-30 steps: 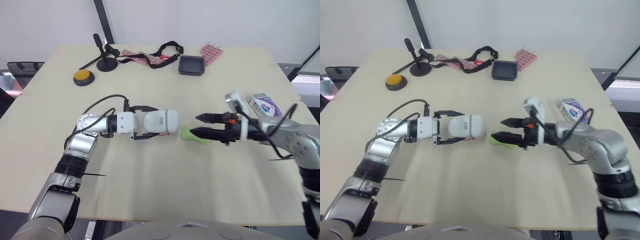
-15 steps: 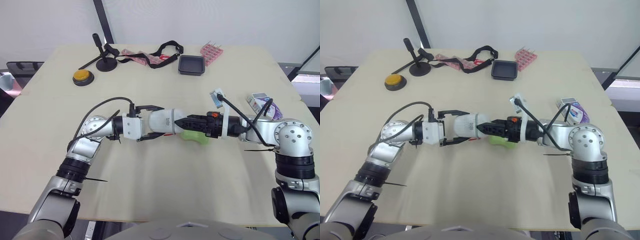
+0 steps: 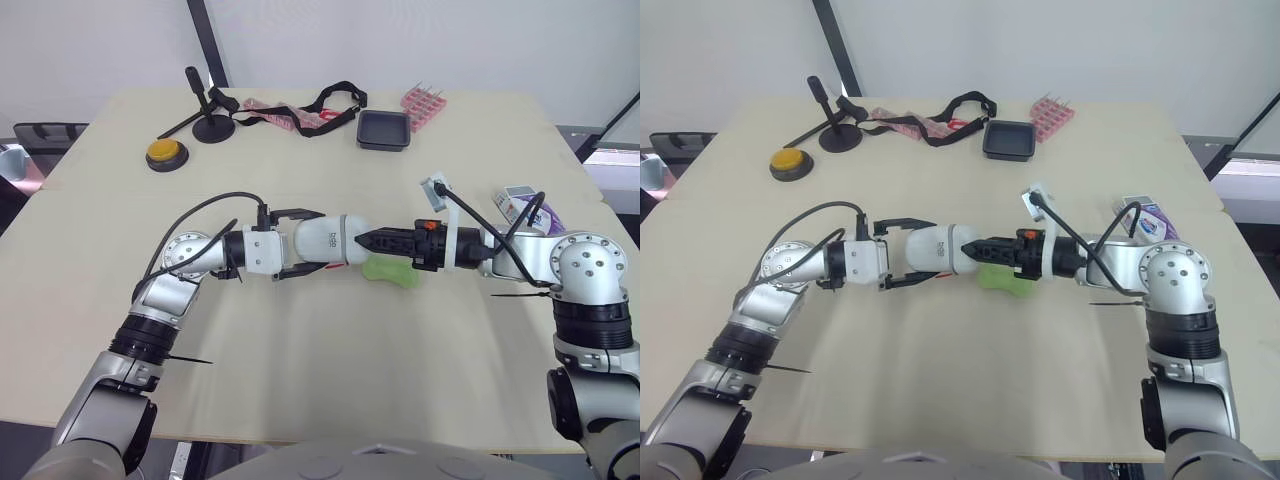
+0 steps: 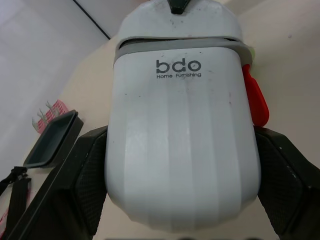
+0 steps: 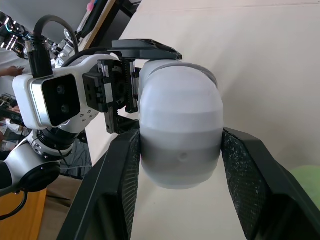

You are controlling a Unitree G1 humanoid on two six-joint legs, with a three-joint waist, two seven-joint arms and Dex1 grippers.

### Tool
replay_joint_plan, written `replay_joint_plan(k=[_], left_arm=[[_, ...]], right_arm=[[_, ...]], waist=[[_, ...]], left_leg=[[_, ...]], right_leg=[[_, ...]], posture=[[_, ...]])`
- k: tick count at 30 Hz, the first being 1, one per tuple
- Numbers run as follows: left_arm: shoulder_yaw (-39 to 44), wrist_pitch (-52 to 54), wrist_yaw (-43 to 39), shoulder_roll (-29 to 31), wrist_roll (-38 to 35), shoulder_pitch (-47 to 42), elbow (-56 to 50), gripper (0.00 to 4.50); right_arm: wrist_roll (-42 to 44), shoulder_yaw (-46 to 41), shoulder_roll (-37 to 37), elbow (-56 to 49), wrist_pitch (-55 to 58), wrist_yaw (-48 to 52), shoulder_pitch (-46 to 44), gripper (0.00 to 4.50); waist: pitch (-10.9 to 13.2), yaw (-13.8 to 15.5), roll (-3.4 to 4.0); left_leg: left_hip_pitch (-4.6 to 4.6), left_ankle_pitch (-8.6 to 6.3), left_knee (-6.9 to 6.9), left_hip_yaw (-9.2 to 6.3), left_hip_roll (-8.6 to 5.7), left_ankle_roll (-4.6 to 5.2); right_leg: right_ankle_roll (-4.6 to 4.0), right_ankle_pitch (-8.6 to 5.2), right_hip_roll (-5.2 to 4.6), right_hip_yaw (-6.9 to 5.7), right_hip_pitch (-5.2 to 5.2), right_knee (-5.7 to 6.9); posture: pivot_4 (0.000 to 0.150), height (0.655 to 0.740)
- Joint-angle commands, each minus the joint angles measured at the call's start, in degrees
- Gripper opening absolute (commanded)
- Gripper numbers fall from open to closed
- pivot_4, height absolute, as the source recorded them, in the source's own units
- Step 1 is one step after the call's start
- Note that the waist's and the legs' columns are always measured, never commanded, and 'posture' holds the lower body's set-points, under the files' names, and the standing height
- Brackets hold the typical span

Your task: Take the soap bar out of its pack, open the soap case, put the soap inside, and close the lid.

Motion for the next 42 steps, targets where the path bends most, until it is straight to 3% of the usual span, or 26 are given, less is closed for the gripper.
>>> replay_joint_plan(k=[1,10,17,27,33,36,40,42], left_arm=[[0.1,0.3,0.9,-0.1,-1.2,0.1,-2.9,3.48],[-0.1,1.6,1.1,-0.8,-2.2,1.2,-5.0,3.48],[0.9,3.5,0.6,-0.4,-4.8,1.4,-6.0,3.48],[0.8,4.9,-0.2,0.9,-5.0,1.5,-5.1,3.48],[0.6,6.3,-0.6,0.8,-5.1,1.2,-4.7,3.48],[0.3,7.2,-0.9,0.8,-5.1,1.3,-5.0,3.48],[0.2,8.0,-1.1,0.8,-5.3,1.4,-5.5,3.48],[0.2,8.3,-1.2,0.7,-5.3,1.4,-5.6,3.48]], right_arm=[[0.6,0.6,-0.3,-1.1,-0.4,1.0,-0.9,2.0],[4.5,0.2,-0.6,1.4,0.4,1.4,-0.6,2.0],[9.0,0.2,-5.0,6.3,3.5,5.0,-0.8,2.0],[4.5,-1.9,-14.4,10.9,5.5,12.4,-2.8,2.0],[-3.2,-1.8,-22.9,10.9,5.3,20.3,-4.0,2.0],[-15.7,5.2,-33.6,5.7,0.6,29.1,-2.8,2.0],[-28.3,13.7,-40.7,3.1,-6.6,37.1,-2.8,2.0],[-40.2,22.6,-44.6,1.5,-13.6,41.3,-3.5,2.0]], waist=[[0.0,0.0,0.0],[0.0,0.1,0.0],[0.0,0.3,0.0],[0.0,0.4,0.0],[0.0,0.8,-0.02],[0.1,1.3,0.05],[0.1,1.2,-0.07],[0.1,1.1,-0.06]], left_leg=[[0.0,0.0,0.0,0.0,0.0,0.0],[-0.01,0.0,0.0,0.0,0.0,0.0],[-0.02,0.0,0.01,0.0,-0.01,0.0],[-0.03,0.0,0.03,0.0,-0.01,0.01],[-0.04,0.0,0.04,0.0,-0.01,0.02],[-0.06,0.0,0.07,0.0,-0.01,0.03],[-0.02,0.0,0.07,-0.04,0.05,0.03],[-0.02,-0.01,0.13,-0.02,0.05,0.03]], right_leg=[[0.0,0.0,0.0,0.0,0.0,0.0],[0.0,0.0,0.0,0.0,0.0,0.0],[0.0,0.0,0.0,0.0,0.0,0.0],[0.0,0.0,0.0,0.01,0.0,0.01],[0.0,0.0,0.01,0.02,0.01,0.0],[-0.01,0.0,0.01,0.03,0.01,0.0],[-0.01,-0.01,0.05,0.0,0.07,-0.03],[-0.01,-0.01,0.04,0.03,0.06,0.01]], posture=[[0.15,0.74],[0.15,0.74],[0.15,0.74],[0.15,0.74],[0.15,0.74],[0.15,0.74],[0.15,0.74],[0.15,0.74]])
